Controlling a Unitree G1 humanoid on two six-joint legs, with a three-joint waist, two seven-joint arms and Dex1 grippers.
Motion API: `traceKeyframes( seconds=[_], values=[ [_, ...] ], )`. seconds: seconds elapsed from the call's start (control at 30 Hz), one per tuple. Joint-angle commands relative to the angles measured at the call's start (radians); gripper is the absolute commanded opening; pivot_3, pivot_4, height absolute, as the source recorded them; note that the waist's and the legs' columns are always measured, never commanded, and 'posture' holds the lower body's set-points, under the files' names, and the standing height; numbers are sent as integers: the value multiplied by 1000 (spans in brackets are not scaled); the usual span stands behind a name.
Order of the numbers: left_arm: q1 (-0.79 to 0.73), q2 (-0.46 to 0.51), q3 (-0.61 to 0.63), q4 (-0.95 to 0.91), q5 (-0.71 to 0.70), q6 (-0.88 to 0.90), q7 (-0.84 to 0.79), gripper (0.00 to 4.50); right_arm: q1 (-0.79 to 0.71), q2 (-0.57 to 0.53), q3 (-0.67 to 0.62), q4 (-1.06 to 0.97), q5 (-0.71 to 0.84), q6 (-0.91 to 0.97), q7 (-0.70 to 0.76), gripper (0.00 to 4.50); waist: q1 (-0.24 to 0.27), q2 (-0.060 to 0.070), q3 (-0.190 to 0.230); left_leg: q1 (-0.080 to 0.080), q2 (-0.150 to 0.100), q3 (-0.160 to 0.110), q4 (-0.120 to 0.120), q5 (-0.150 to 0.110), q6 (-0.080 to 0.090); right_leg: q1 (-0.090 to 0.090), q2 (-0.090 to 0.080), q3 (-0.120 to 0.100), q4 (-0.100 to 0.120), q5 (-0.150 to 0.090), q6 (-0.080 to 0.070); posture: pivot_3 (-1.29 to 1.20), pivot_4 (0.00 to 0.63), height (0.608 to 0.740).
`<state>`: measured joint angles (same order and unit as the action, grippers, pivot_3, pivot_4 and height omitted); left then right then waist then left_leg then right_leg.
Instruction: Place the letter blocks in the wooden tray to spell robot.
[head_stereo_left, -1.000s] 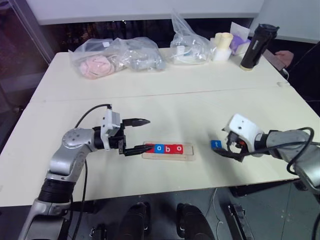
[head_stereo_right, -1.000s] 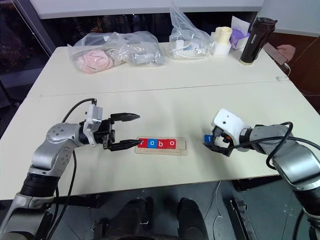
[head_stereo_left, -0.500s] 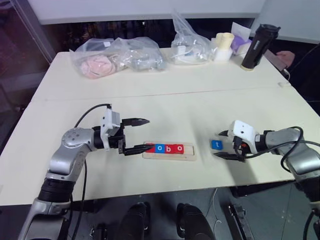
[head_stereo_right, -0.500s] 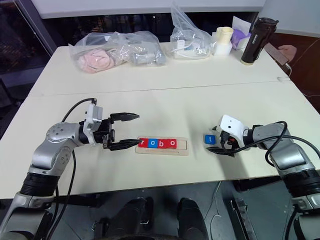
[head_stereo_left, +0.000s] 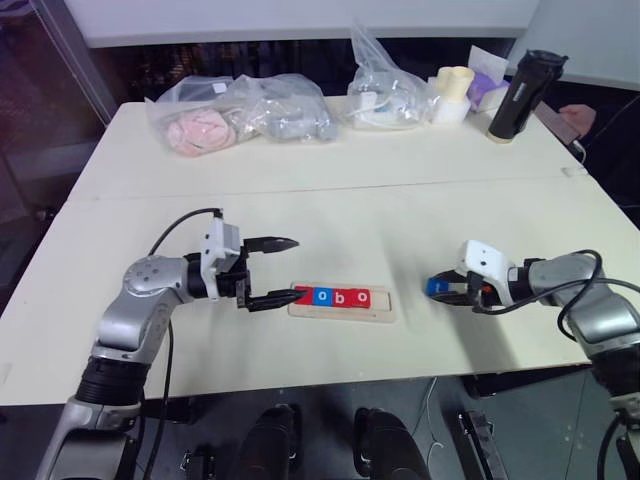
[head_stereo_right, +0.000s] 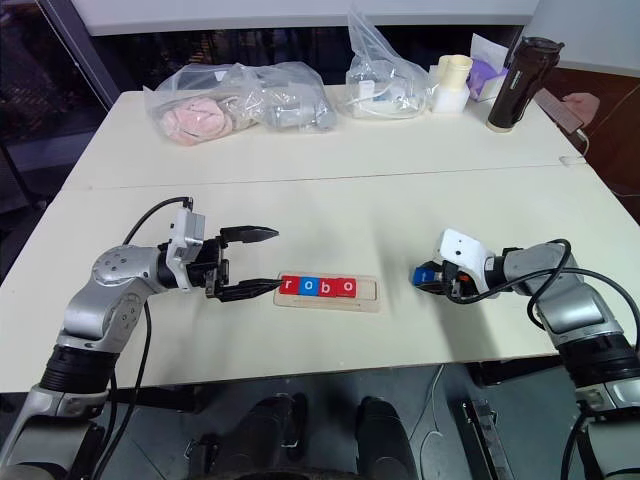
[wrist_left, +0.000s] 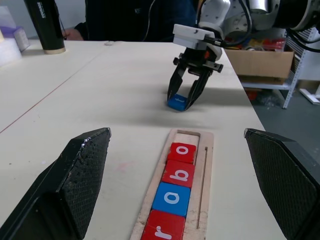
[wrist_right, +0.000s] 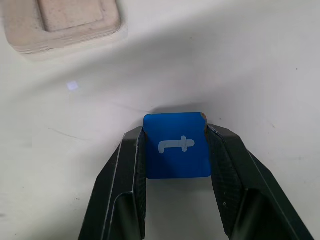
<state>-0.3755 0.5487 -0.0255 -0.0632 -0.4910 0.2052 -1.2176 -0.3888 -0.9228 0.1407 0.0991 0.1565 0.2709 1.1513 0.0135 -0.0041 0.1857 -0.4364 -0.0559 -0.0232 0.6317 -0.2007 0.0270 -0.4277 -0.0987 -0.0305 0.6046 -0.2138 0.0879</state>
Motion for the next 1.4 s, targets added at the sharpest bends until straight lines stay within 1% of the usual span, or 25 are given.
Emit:
traceKeyframes(
  seconds=[0.03, 0.17, 0.37, 0.83, 0.97, 1.4],
  values=[
    [-3, 7, 8, -35, -5, -13, 2, 4500, -4, -11, -34, -172, 53, 80, 18, 1148, -1, 0, 0, 0, 0, 0, 0, 0, 0, 0, 0, 0, 0, 0, 0, 0, 150, 738],
    [-3, 6, 8, -35, -6, -12, 1, 4500, 11, 0, -15, -289, 72, 148, 17, 1148, 0, 0, 0, 0, 0, 0, 0, 0, 0, 0, 0, 0, 0, 0, 0, 0, 150, 738],
    [-1, 10, 9, -39, -6, -9, 4, 4500, 26, 25, 6, -346, 66, 188, -7, 1148, 0, 0, 0, 0, 0, 0, 1, 0, 0, 1, -1, 0, 0, 0, 0, 0, 150, 738],
    [13, 7, 11, -59, -9, -2, 19, 4500, -24, 105, 83, -311, 13, 188, -43, 1148, 1, 0, 0, 0, 0, 0, 1, 0, 0, 0, 0, 0, 0, 0, 0, 0, 150, 738],
    [18, 8, 10, -68, -11, 0, 27, 4500, -30, 112, 98, -291, -15, 167, -47, 1148, 0, 0, 0, 0, 0, 0, 1, 0, 0, 0, 0, 0, 0, 0, 0, 0, 150, 738],
    [34, 13, 16, -90, -15, 7, 39, 4500, -53, 134, 120, -249, -30, 150, -40, 1148, 0, 0, 0, 0, 0, 0, 1, 0, 0, 0, 0, 0, 2, 0, 0, 0, 150, 738]
  ],
)
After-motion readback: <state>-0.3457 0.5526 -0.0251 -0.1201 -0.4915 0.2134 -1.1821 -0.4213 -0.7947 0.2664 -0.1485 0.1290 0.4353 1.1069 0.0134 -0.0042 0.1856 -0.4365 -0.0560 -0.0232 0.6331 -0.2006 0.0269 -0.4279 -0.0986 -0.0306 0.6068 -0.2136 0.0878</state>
